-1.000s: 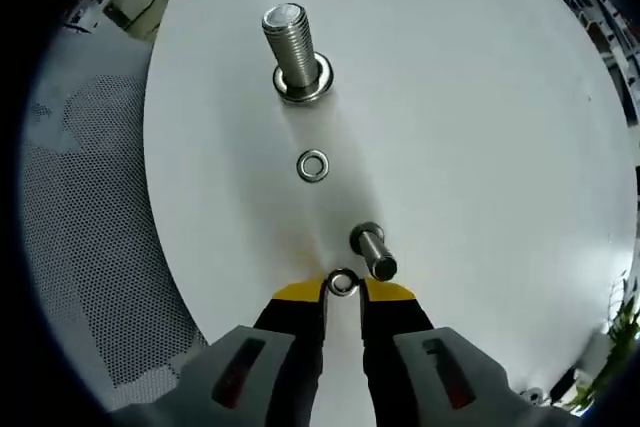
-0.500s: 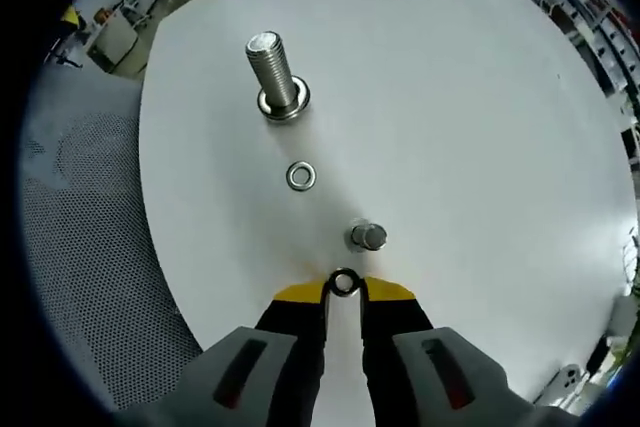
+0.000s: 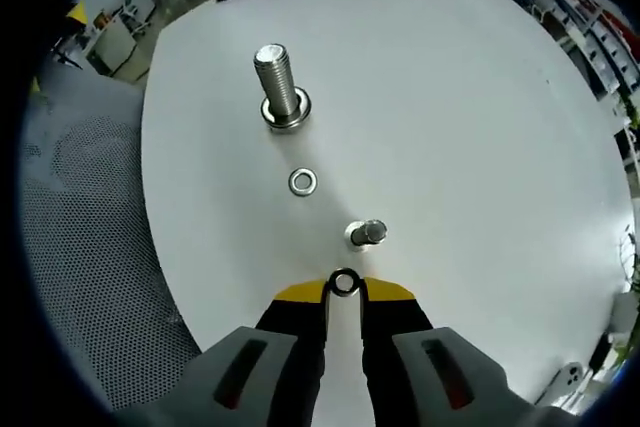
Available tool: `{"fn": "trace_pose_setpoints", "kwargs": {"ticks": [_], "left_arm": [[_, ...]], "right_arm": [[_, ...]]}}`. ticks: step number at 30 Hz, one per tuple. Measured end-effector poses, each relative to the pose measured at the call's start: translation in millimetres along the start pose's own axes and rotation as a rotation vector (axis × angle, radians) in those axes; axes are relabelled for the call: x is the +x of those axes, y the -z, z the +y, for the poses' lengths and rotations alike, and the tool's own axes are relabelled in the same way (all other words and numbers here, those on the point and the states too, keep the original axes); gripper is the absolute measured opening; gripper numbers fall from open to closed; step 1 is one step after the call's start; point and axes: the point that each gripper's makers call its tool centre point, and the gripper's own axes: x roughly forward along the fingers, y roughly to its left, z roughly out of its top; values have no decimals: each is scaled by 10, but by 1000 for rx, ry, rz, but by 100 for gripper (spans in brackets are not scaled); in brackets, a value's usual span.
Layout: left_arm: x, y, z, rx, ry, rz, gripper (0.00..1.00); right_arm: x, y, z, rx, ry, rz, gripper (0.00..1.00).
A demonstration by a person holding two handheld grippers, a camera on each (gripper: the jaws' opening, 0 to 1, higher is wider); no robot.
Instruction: Place the washer onto the threaded stud by aligning its center hole with the stud, sliding it down to the base, and recovering from edge contact or off-axis alignment until the washer reaches the visible bottom stop.
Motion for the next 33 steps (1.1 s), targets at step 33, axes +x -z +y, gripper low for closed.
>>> {"fn": "trace_pose_setpoints", "kwargs": {"ticks": [33], "left_arm": [[-4,15,-2,-7,1,4,34]], "right_arm": [[-513,-326,-127,26,49,-206,13]]}}
